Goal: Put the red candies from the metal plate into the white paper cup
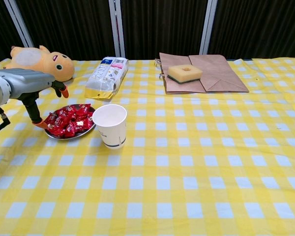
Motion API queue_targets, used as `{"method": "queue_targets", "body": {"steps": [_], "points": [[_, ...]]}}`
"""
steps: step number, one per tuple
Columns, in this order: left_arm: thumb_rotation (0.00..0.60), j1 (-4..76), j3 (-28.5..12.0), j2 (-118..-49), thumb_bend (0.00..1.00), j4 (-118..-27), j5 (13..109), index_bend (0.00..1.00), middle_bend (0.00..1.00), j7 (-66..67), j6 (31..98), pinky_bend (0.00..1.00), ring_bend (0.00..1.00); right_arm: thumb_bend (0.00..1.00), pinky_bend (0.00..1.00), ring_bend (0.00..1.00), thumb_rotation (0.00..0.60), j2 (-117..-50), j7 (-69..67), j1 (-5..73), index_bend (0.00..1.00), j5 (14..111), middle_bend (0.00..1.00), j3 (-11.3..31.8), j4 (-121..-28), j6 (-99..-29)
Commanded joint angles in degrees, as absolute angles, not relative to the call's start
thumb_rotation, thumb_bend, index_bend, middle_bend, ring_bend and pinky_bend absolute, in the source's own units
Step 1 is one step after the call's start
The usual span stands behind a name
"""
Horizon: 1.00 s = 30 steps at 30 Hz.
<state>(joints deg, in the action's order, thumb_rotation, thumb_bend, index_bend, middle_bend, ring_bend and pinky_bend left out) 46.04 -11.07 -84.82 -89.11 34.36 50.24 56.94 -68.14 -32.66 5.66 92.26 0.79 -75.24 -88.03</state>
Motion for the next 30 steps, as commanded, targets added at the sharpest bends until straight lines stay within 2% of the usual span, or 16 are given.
{"method": "queue_targets", "body": {"steps": [1, 30], "points": [[0.600, 47.38, -10.68, -86.10, 0.16, -87.95, 32.46, 0.19, 0.18, 51.10, 56.99, 0.89, 0.90, 0.42, 0.00, 0.00, 0.600, -68.08, -32.81, 5.65, 0.00, 92.21, 0.00, 0.83, -75.29, -88.05], [0.600, 51.95, -8.18, -92.00, 0.17, -79.67, 26.92, 0.24, 0.21, 51.02, 56.01, 0.89, 0.90, 0.42, 0.00, 0.00, 0.600, -67.92, -33.28, 5.69, 0.00, 92.07, 0.00, 0.95, -75.65, -87.99]]}}
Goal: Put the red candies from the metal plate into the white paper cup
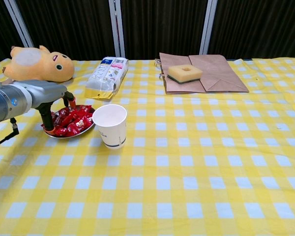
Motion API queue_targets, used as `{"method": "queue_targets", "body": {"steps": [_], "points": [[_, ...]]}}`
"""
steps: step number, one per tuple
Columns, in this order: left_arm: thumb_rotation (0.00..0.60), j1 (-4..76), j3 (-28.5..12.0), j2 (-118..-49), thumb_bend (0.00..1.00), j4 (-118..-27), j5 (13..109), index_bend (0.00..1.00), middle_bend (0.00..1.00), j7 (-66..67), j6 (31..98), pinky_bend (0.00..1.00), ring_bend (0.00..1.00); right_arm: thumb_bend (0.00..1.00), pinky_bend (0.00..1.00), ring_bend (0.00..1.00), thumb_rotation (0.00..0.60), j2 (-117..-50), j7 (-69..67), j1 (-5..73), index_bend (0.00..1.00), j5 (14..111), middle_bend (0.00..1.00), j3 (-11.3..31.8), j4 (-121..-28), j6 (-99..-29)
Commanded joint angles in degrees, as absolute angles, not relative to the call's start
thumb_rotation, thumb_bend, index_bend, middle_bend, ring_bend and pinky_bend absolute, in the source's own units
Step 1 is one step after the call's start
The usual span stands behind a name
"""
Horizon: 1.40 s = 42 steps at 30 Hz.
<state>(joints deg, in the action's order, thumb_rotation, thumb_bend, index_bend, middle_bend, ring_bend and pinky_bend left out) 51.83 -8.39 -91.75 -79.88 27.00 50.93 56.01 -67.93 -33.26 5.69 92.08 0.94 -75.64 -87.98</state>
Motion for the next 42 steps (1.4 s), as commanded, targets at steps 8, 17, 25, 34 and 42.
{"method": "queue_targets", "body": {"steps": [8, 17, 25, 34, 42], "points": [[0.600, 52.37, -7.92, -92.49, 0.19, -79.13, 27.58, 0.26, 0.23, 50.70, 56.85, 0.89, 0.90, 0.42, 0.00, 0.00, 0.600, -67.86, -33.41, 5.72, 0.00, 92.14, 0.00, 0.90, -75.70, -87.91], [0.600, 52.84, -7.19, -92.66, 0.19, -79.04, 28.67, 0.34, 0.33, 51.37, 57.98, 0.90, 0.90, 0.42, 0.00, 0.00, 0.600, -67.90, -33.31, 5.73, 0.00, 92.22, 0.00, 0.92, -75.77, -88.02], [0.600, 53.22, -7.63, -92.19, 0.19, -80.14, 28.99, 0.33, 0.34, 52.21, 59.63, 0.90, 0.90, 0.42, 0.00, 0.00, 0.600, -67.90, -33.37, 5.71, 0.00, 92.28, 0.00, 0.91, -75.76, -88.12], [0.600, 53.48, -7.90, -91.22, 0.19, -82.28, 28.75, 0.33, 0.34, 52.77, 60.38, 0.90, 0.90, 0.42, 0.00, 0.00, 0.600, -67.91, -33.31, 5.68, 0.00, 92.45, 0.00, 0.87, -75.82, -88.32], [0.600, 53.66, -7.09, -93.09, 0.19, -80.81, 27.70, 0.36, 0.36, 53.53, 60.04, 0.90, 0.90, 0.42, 0.00, 0.00, 0.600, -67.86, -33.46, 5.60, 0.00, 92.37, 0.00, 0.93, -75.82, -88.48]]}}
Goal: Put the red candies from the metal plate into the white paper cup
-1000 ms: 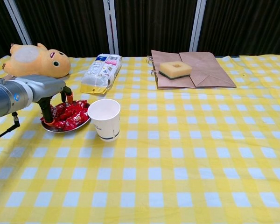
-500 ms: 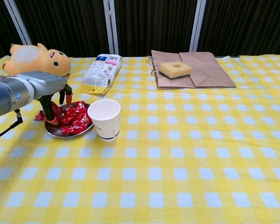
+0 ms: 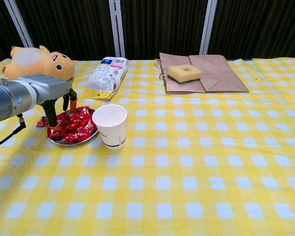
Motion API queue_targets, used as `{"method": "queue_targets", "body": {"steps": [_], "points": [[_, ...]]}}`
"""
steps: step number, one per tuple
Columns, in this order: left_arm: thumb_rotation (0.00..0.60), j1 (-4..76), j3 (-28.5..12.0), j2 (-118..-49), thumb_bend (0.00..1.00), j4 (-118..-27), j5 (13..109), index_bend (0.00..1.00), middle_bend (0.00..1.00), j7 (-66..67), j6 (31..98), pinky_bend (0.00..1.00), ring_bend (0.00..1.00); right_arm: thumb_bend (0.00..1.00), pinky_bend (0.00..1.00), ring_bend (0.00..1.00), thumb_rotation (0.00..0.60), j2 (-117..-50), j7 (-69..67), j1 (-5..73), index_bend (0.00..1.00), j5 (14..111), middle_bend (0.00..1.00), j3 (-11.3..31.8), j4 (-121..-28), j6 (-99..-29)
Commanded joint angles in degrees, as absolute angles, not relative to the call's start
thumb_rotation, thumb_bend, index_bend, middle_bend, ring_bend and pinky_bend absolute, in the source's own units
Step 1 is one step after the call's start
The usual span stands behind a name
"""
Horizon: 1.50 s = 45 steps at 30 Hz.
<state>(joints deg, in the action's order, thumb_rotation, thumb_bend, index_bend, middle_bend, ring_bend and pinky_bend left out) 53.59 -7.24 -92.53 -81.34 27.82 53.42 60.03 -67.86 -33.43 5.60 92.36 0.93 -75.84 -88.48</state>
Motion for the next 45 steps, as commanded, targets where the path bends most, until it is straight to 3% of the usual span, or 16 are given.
{"method": "queue_targets", "body": {"steps": [1, 9, 25, 38, 45], "points": [[0.600, 53.73, -7.14, -93.27, 0.19, -80.66, 27.67, 0.36, 0.36, 53.60, 60.09, 0.90, 0.90, 0.42, 0.00, 0.00, 0.600, -67.86, -33.47, 5.62, 0.00, 92.40, 0.00, 0.91, -75.84, -88.47], [0.600, 54.30, -7.54, -94.92, 0.19, -79.26, 27.53, 0.37, 0.37, 53.71, 59.91, 0.90, 0.90, 0.42, 0.00, 0.00, 0.600, -67.85, -33.59, 5.63, 0.00, 92.39, 0.00, 0.91, -75.84, -88.42], [0.600, 53.79, -6.83, -95.90, 0.29, -77.96, 29.46, 0.51, 0.53, 53.56, 60.67, 0.91, 0.90, 0.42, 0.00, 0.00, 0.600, -67.77, -33.82, 5.60, 0.00, 92.58, 0.00, 0.86, -76.01, -88.64], [0.600, 53.10, -6.68, -96.57, 0.39, -76.79, 31.86, 0.54, 0.57, 52.53, 60.57, 0.92, 0.91, 0.42, 0.00, 0.00, 0.600, -67.63, -33.99, 5.60, 0.00, 92.46, 0.00, 0.88, -76.28, -88.54], [0.600, 52.63, -7.06, -95.78, 0.39, -77.43, 32.43, 0.54, 0.58, 52.09, 60.74, 0.92, 0.91, 0.42, 0.00, 0.00, 0.600, -67.64, -34.22, 5.58, 0.00, 92.46, 0.00, 0.92, -76.19, -88.66]]}}
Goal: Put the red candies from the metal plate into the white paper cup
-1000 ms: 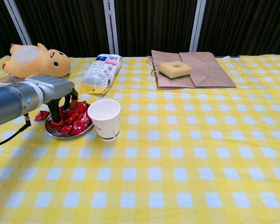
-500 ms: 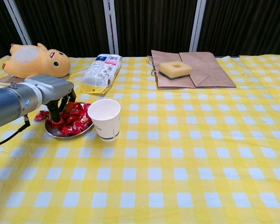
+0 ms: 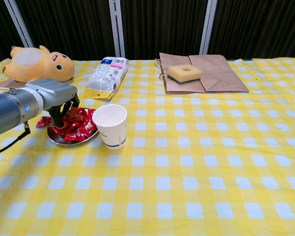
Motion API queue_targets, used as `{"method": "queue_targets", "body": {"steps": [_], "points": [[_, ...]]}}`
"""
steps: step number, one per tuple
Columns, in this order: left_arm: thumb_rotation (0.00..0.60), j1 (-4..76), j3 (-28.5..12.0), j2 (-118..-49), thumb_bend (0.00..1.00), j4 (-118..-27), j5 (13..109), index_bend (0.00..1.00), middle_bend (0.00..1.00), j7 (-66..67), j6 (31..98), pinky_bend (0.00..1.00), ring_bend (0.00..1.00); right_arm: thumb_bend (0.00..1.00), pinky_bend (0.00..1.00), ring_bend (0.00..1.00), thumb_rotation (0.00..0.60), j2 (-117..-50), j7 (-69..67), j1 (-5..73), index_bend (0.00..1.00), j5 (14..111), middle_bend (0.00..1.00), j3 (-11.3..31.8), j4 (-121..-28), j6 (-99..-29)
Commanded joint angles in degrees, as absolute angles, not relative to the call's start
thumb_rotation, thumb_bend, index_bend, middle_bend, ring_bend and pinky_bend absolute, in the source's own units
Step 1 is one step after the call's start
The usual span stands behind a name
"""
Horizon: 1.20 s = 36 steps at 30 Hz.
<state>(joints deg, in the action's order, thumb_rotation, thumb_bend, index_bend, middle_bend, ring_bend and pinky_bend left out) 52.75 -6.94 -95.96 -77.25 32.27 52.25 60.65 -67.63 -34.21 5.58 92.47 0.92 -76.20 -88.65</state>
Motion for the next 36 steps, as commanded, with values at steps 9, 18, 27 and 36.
{"method": "queue_targets", "body": {"steps": [9, 18, 27, 36], "points": [[0.600, 52.55, -7.90, -93.10, 0.39, -80.93, 33.39, 0.55, 0.59, 52.24, 61.73, 0.92, 0.91, 0.42, 0.00, 0.00, 0.600, -67.67, -34.24, 5.52, 0.00, 92.42, 0.00, 0.98, -76.12, -88.80], [0.600, 52.23, -9.31, -88.92, 0.39, -86.85, 35.22, 0.55, 0.59, 51.30, 63.71, 0.92, 0.91, 0.42, 0.00, 0.00, 0.600, -67.71, -34.27, 5.58, 0.00, 92.42, 0.00, 1.08, -76.06, -88.84], [0.600, 52.48, -11.35, -84.07, 0.39, -96.87, 40.96, 0.54, 0.58, 48.90, 65.86, 0.92, 0.91, 0.42, 0.00, 0.00, 0.600, -67.89, -34.12, 5.60, 0.00, 92.58, 0.00, 1.03, -75.82, -88.89], [0.600, 53.70, -9.46, -85.21, 0.39, -103.29, 44.78, 0.54, 0.58, 50.38, 66.11, 0.92, 0.91, 0.42, 0.00, 0.00, 0.600, -67.87, -34.04, 5.54, 0.00, 92.41, 0.00, 1.05, -75.81, -88.88]]}}
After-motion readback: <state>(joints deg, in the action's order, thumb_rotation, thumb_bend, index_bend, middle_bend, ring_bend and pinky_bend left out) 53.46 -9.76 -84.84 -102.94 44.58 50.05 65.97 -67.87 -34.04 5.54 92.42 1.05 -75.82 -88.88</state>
